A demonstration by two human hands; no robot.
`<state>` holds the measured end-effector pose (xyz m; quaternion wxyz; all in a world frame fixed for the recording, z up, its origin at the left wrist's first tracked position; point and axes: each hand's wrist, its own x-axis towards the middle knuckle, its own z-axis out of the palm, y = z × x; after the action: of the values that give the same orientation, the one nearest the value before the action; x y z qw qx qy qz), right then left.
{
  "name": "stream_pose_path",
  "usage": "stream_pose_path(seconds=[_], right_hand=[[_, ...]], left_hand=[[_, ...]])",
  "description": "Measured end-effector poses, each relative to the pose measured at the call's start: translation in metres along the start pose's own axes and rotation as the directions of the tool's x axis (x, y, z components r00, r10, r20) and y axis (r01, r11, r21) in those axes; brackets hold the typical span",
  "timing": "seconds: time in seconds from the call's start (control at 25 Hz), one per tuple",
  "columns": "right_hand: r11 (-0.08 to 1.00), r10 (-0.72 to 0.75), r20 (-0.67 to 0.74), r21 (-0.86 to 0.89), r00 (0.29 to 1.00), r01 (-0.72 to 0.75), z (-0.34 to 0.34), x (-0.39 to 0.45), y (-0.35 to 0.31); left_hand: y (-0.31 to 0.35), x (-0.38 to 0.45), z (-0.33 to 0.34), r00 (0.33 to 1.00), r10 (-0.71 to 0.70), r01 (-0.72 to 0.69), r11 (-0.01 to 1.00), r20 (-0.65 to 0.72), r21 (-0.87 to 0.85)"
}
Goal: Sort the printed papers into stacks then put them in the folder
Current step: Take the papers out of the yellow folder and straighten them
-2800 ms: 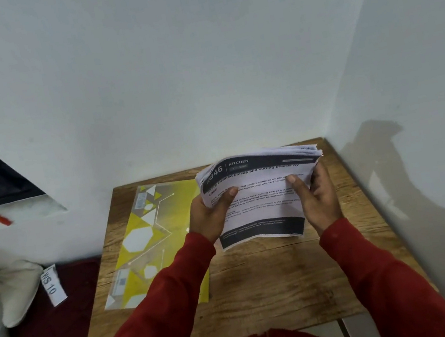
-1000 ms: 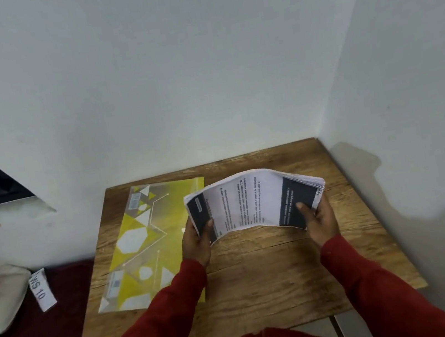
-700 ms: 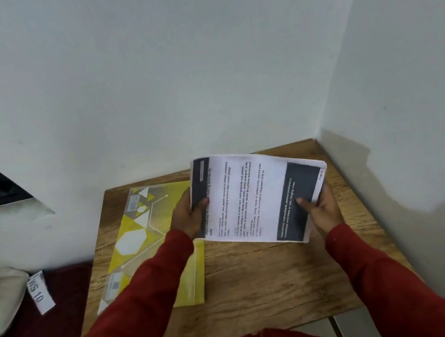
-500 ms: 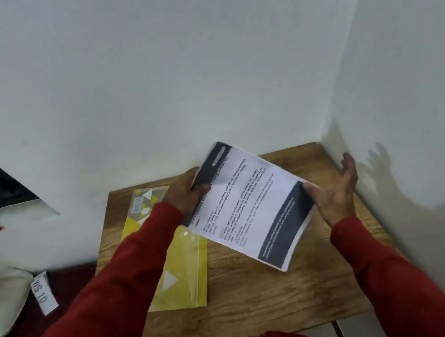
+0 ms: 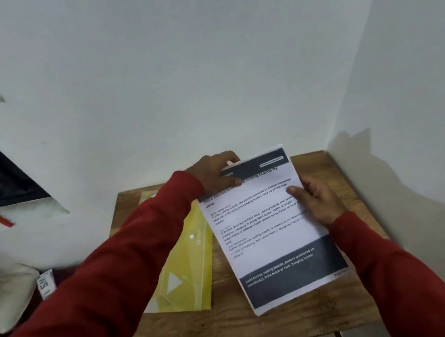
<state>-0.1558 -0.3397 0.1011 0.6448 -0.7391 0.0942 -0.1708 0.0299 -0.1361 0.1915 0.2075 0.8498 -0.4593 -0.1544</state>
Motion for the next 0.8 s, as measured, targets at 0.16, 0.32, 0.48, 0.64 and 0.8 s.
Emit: stream_pose_path(seconds=[0.16, 0.32, 0.48, 0.64, 0.8], right_hand=[[0.994, 0.014, -0.215, 0.113, 0.976, 0.011, -0.003, -0.002, 0.006], [0.987, -0.040, -0.302, 0.139, 0.953, 0.085, -0.002, -0.001, 0.000], [0.984, -0.001, -0.280, 0.169, 0.960, 0.051, 0.008, -0.015, 0.002], [0.987, 0.082, -0.267, 0.154, 0.960, -0.042, 0.019, -0.034, 0.016], [0.991, 0.096, -0.231, 0.115, 0.968, -0.071, 0.018, -0.026, 0.016]], left_hand=[[-0.013, -0.027, 0.039, 0.790, -0.410, -0.030, 0.716, -0.455, -0.697], [0.001, -0.045, 0.098, 0.919, -0.303, -0.062, 0.523, -0.254, -0.850], [0.010, -0.052, 0.118, 0.839, -0.384, -0.173, 0.483, -0.385, -0.859], [0.001, -0.060, 0.149, 0.843, -0.417, -0.089, 0.515, -0.340, -0.853], [-0.002, -0.045, 0.138, 0.828, -0.474, -0.007, 0.526, -0.299, -0.851]])
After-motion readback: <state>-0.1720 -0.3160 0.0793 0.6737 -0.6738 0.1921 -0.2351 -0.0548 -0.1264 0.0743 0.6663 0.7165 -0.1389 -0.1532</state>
